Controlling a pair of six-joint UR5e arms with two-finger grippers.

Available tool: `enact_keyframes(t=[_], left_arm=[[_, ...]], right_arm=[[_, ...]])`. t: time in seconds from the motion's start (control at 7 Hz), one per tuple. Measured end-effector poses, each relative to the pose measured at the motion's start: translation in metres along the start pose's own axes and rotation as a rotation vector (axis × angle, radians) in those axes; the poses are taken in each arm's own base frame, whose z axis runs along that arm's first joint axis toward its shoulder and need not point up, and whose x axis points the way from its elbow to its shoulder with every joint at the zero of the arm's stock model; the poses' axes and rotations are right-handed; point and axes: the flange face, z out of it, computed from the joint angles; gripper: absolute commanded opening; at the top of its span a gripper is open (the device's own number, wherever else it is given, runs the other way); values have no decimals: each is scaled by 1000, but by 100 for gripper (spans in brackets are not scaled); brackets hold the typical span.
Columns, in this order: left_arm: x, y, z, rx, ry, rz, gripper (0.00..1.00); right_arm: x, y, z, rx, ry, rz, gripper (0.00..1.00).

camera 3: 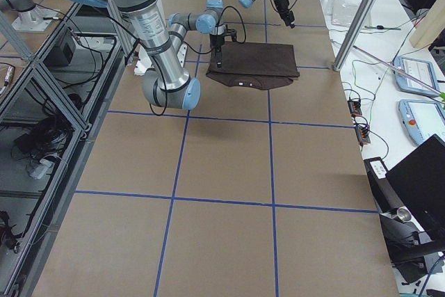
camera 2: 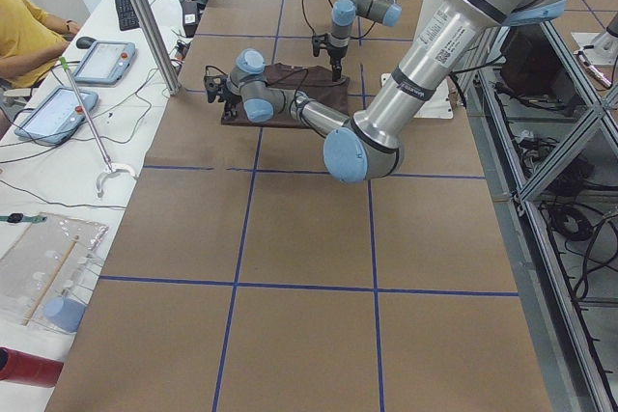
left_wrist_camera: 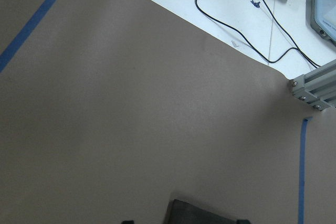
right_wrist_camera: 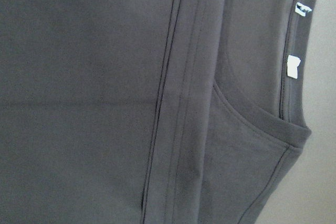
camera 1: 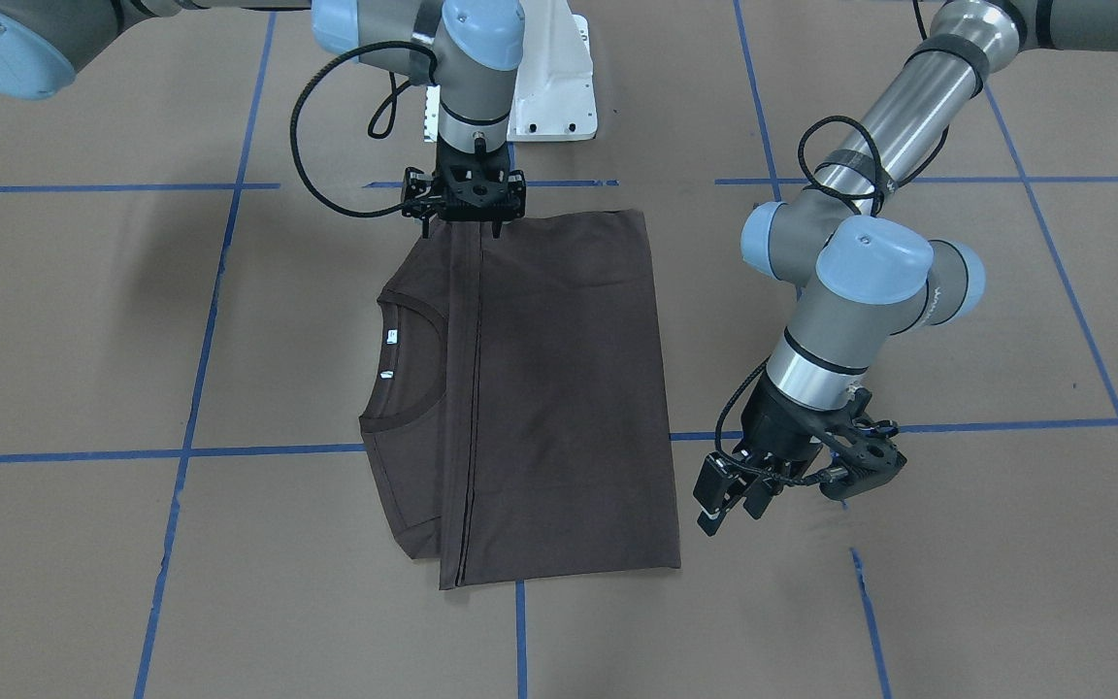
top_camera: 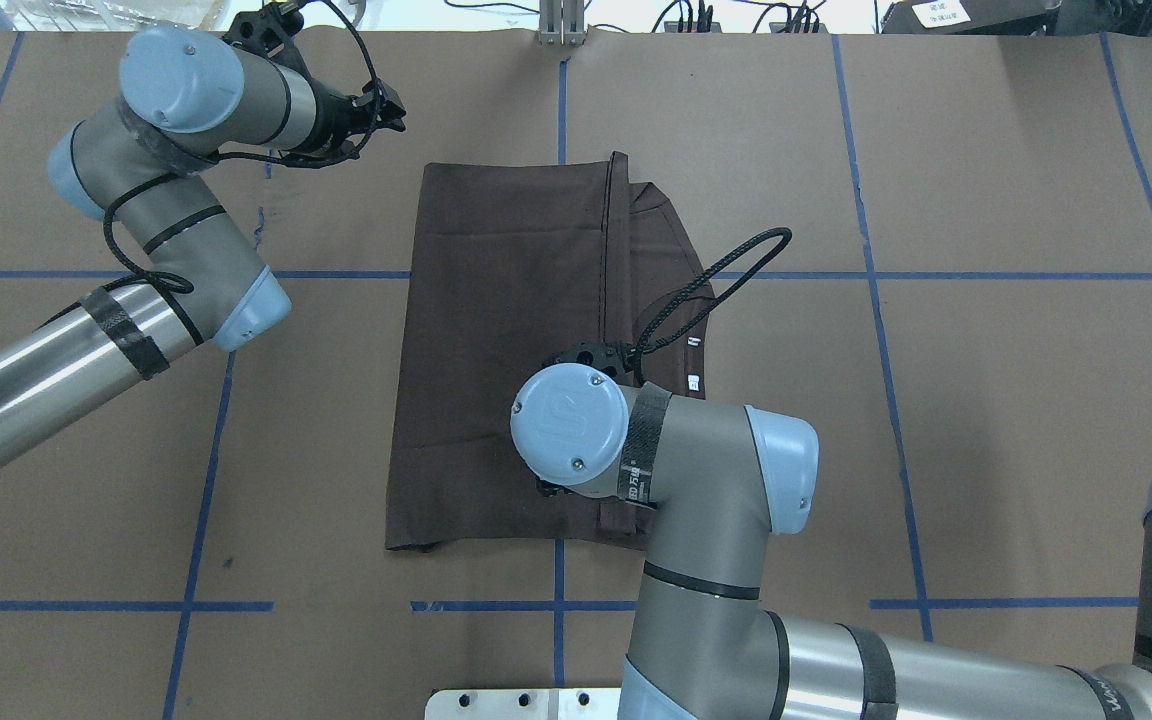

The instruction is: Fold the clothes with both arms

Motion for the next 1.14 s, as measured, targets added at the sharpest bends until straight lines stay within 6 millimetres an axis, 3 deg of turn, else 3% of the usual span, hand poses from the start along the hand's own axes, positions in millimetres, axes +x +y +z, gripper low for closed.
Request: enact_keyframes(t=[0.71, 1.0, 1.14], left_arm=[[5, 1, -5, 1, 12, 0, 73], [11, 2, -13, 0, 27, 4, 73], [17, 3, -19, 0, 31, 4, 73]], right_arm=[[-2, 10, 34, -69, 68, -60, 100], [18, 16, 38, -100, 109, -96, 100], [44, 20, 41, -104, 120, -113, 100]])
